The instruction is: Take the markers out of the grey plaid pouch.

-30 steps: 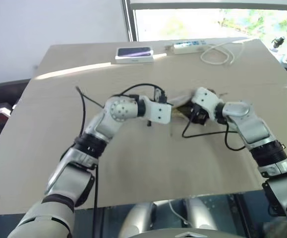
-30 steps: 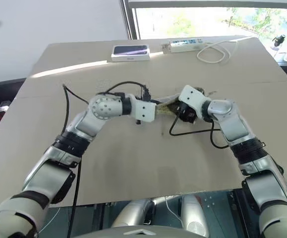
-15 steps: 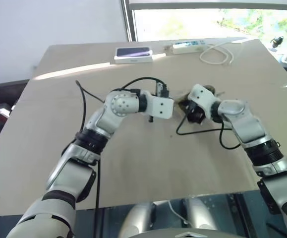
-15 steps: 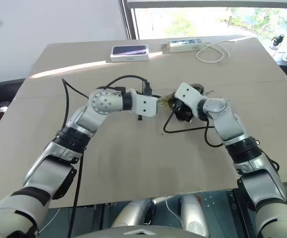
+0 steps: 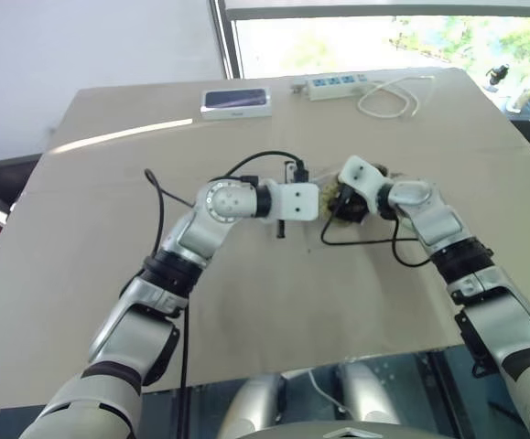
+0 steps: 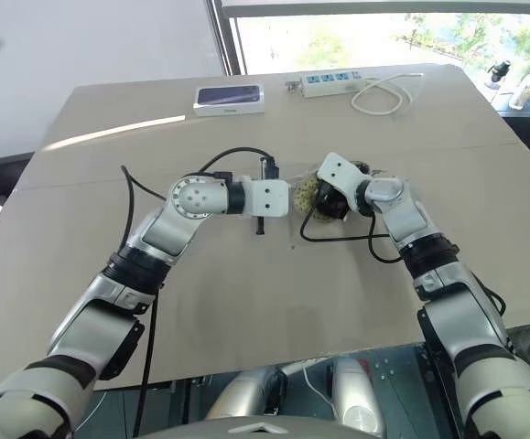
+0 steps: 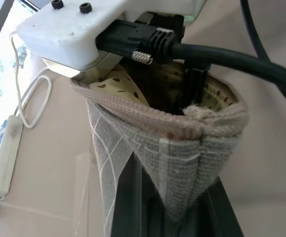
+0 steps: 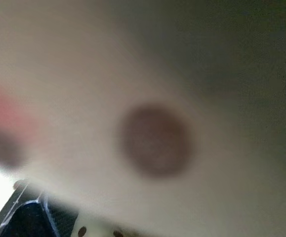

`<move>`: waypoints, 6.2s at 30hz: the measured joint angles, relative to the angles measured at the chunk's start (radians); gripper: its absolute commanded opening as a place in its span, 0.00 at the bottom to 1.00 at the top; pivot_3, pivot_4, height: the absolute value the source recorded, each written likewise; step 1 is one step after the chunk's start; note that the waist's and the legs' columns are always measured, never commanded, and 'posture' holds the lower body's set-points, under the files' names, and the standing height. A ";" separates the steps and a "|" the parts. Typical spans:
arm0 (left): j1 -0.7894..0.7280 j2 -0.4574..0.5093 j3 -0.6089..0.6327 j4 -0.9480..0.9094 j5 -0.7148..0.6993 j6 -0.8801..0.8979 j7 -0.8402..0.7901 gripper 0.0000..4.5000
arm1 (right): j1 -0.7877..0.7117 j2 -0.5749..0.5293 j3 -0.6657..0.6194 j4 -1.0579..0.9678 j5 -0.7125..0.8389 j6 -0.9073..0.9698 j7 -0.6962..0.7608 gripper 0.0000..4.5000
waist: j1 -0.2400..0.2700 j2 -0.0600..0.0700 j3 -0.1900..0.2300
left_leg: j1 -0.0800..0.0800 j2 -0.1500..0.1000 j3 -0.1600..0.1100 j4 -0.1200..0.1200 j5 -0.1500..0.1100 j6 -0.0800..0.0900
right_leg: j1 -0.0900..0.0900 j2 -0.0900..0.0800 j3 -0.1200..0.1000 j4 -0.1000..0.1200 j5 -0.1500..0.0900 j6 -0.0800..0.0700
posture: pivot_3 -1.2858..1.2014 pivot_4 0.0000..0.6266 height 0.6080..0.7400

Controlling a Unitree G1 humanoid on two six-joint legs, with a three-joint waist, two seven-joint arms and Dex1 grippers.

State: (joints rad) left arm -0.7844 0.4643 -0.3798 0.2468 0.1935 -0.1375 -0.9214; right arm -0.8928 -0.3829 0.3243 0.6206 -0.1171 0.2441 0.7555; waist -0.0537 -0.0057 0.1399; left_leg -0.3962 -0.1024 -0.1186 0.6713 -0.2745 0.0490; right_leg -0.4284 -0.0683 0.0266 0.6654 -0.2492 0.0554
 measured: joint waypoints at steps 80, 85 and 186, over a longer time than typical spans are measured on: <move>0.068 -0.167 0.162 0.036 -0.294 0.273 0.082 0.00 | 0.031 0.037 -0.117 -0.085 0.052 0.169 -0.141 0.99 | 0.008 0.000 -0.001 | -0.001 -0.001 0.000 0.002 0.000 -0.001 | -0.001 -0.001 0.000 0.003 0.000 0.000 | 0.52 0.24 1.00; 0.053 -0.173 0.177 0.036 -0.306 0.283 0.077 0.00 | 0.008 0.065 -0.147 -0.057 0.083 0.192 -0.147 0.93 | 0.009 0.000 -0.001 | -0.001 -0.001 0.000 0.002 0.000 -0.001 | -0.001 -0.001 -0.001 0.003 0.000 0.000 | 0.52 0.24 1.00; 0.084 -0.261 0.172 -0.033 -0.544 0.575 -0.102 0.00 | 0.254 -0.566 0.031 -0.976 0.251 0.536 0.106 0.97 | 0.023 0.000 0.000 | -0.002 0.000 -0.001 0.000 0.000 0.000 | -0.001 -0.002 0.001 -0.001 0.000 0.000 | 0.52 0.24 1.00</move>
State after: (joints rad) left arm -0.7006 0.2028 -0.2075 0.2134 -0.3501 0.4379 -1.0237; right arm -0.6390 -0.9493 0.3552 -0.3550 0.1339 0.7804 0.8618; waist -0.0310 -0.0059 0.1397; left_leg -0.3985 -0.1027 -0.1198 0.6716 -0.2742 0.0486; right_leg -0.4292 -0.0700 0.0280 0.6649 -0.2492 0.0554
